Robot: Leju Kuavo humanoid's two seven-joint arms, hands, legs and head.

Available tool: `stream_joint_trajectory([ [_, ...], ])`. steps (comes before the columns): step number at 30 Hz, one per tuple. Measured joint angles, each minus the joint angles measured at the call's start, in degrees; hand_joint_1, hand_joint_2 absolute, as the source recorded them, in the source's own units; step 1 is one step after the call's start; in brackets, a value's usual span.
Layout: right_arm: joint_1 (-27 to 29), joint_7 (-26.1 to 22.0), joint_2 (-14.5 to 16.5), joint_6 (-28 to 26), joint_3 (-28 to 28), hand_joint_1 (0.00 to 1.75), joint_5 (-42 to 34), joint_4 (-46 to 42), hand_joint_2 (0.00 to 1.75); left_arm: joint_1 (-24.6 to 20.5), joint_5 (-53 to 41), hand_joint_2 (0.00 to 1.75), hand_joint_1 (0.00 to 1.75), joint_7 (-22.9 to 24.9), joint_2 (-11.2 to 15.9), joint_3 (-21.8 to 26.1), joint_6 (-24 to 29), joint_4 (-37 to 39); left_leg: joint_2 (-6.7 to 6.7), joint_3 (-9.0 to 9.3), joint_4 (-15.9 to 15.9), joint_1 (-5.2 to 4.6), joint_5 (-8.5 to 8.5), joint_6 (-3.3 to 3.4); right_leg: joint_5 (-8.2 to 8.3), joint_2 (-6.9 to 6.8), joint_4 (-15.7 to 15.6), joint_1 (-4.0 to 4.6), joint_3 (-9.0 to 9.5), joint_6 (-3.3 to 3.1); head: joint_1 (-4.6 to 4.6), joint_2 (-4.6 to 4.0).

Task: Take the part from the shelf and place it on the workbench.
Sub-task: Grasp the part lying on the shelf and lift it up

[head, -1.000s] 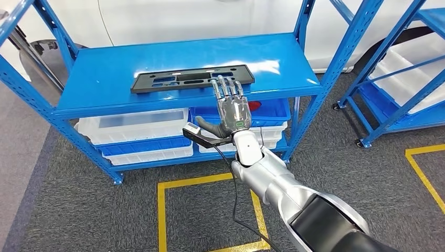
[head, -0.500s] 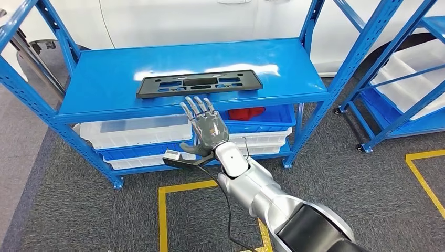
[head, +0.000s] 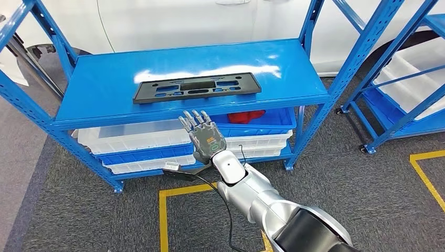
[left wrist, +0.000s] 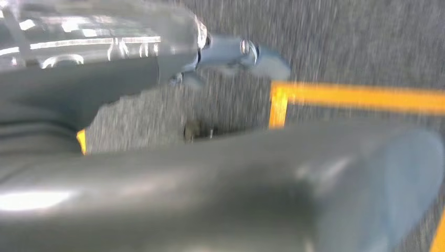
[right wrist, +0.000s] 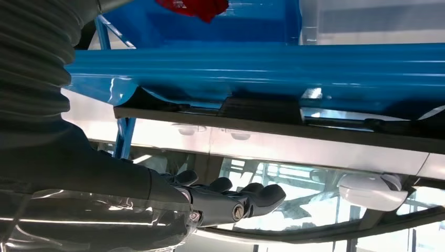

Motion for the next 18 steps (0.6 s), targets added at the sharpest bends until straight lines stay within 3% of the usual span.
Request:
stream_joint_trajectory([
  [2,-0.1,1.7,0.1,-0.5,0.6,0.00,1.3,0.1,1.75,0.0,0.0,0.00,0.00,0.0,0.0,0.0,0.0,0.0,0.07,-1.91,4.4,0.06,-2.41,-0.47,0.15,-0.08,-0.9,-0.39,0.90,-0.13,0.00,0.00],
  [4,-0.1,3.9,0.1,-1.6,1.4,0.00,2.5,0.3,1.75,0.2,0.0,0.00,0.00,-0.1,0.0,0.0,-0.1,0.0,0.06,-5.84,11.8,0.27,-5.36,-0.99,-0.08,-0.12,-1.0,-0.34,1.16,-0.33,0.00,0.00],
  [5,0.0,5.0,0.0,-2.3,1.9,0.00,2.9,0.4,1.75,0.3,0.0,0.00,0.00,-0.1,0.0,0.0,-0.1,0.0,0.06,-7.43,14.4,0.39,-5.82,-1.20,-0.24,-0.10,-0.8,-0.33,1.22,-0.35,0.00,0.00],
  [6,0.1,5.7,0.0,-3.0,2.3,0.00,3.1,0.6,1.75,0.3,0.0,0.00,0.00,-0.1,0.0,0.0,-0.1,0.0,0.07,-8.07,15.0,0.50,-5.15,-1.38,-0.44,-0.05,-0.7,-0.35,1.28,-0.31,-0.01,0.00],
  [7,0.1,6.3,-0.1,-3.5,2.6,0.00,3.1,0.7,1.75,0.4,0.0,0.00,0.00,-0.1,0.0,0.0,-0.1,0.0,0.07,-7.55,13.1,0.61,-3.34,-1.50,-0.71,0.03,-0.4,-0.41,1.39,-0.20,-0.01,0.00],
  [8,0.1,6.5,-0.2,-3.7,2.8,0.00,3.1,0.7,1.75,0.4,0.0,0.00,0.00,-0.1,0.1,0.0,-0.1,0.0,0.09,-6.02,9.4,0.76,-0.89,-1.59,-1.06,0.10,-0.1,-0.48,1.55,-0.03,-0.01,0.00],
  [10,-0.1,6.7,-0.2,-4.0,3.2,0.00,3.1,0.8,1.75,0.3,0.0,0.00,0.00,-0.1,0.1,0.0,0.0,0.0,0.06,-2.76,2.4,0.83,2.05,-1.38,-1.74,0.23,0.5,-0.34,1.67,0.48,-0.01,0.01],
  [11,-0.1,6.8,-0.3,-4.1,3.3,0.00,3.1,0.8,1.75,0.3,0.0,0.00,0.00,-0.1,0.1,0.0,0.0,0.0,0.03,-1.93,0.6,0.80,2.40,-1.09,-1.94,0.27,0.8,-0.22,1.59,0.72,-0.01,0.00],
  [15,-0.2,6.8,-0.4,-4.2,3.8,0.00,3.1,0.9,1.75,0.4,0.0,0.00,0.00,-0.1,0.1,0.0,0.0,0.0,-0.02,-1.68,-0.1,0.78,2.16,0.41,-2.57,0.28,1.4,-0.20,1.22,1.74,0.01,0.01],
  [16,-0.2,6.8,-0.5,-4.3,3.8,0.00,3.1,0.9,1.75,0.3,0.0,0.00,0.00,-0.1,0.0,0.0,0.0,0.0,0.02,-1.58,-0.3,0.85,2.20,0.73,-3.48,0.22,2.7,-0.29,0.61,2.06,0.01,0.01],
  [18,-0.3,7.3,-0.6,-5.1,3.8,0.00,3.1,0.9,1.75,0.2,0.0,0.00,0.00,-0.2,0.0,0.0,0.0,0.0,0.07,-1.46,-0.4,0.92,2.17,1.16,-6.62,0.12,9.0,-0.52,-2.40,2.57,0.01,0.00],
])
